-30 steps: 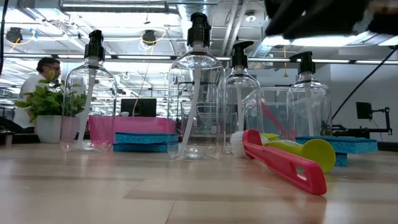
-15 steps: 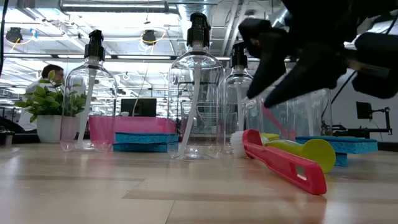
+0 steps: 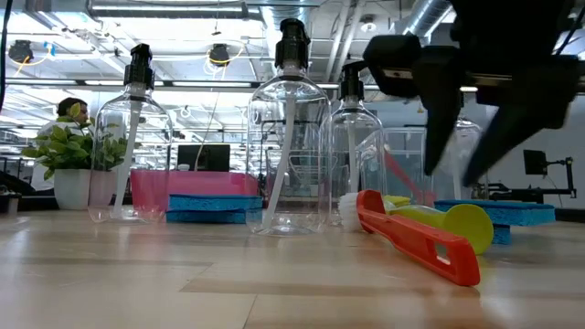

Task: Pick & Place Kitchen Sink Supplies
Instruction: Put the green dishwashing brush into the white transparent bin

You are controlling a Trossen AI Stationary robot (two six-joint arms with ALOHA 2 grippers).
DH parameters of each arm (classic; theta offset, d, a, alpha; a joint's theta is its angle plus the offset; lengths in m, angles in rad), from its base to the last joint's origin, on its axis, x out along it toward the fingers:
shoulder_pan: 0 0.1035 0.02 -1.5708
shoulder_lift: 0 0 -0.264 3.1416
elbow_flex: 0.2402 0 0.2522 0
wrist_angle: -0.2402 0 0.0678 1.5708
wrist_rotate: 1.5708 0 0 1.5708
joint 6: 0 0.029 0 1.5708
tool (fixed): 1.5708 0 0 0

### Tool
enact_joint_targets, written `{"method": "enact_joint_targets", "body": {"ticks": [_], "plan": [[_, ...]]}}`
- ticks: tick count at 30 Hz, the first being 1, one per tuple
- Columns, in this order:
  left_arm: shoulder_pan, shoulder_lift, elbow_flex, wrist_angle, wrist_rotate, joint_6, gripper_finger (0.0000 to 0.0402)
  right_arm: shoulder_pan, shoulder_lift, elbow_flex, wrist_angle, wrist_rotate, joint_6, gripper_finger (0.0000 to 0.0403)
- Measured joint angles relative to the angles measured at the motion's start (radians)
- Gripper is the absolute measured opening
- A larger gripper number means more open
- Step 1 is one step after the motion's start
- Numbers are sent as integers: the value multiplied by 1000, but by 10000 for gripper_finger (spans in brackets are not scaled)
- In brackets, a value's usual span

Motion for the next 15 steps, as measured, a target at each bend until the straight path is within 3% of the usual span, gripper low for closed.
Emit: {"method": "enact_joint_targets", "body": {"ticks": [15], "plan": [[0,0,0,0,0,0,113,-33,91,1,16,-34,-124,107]]}}
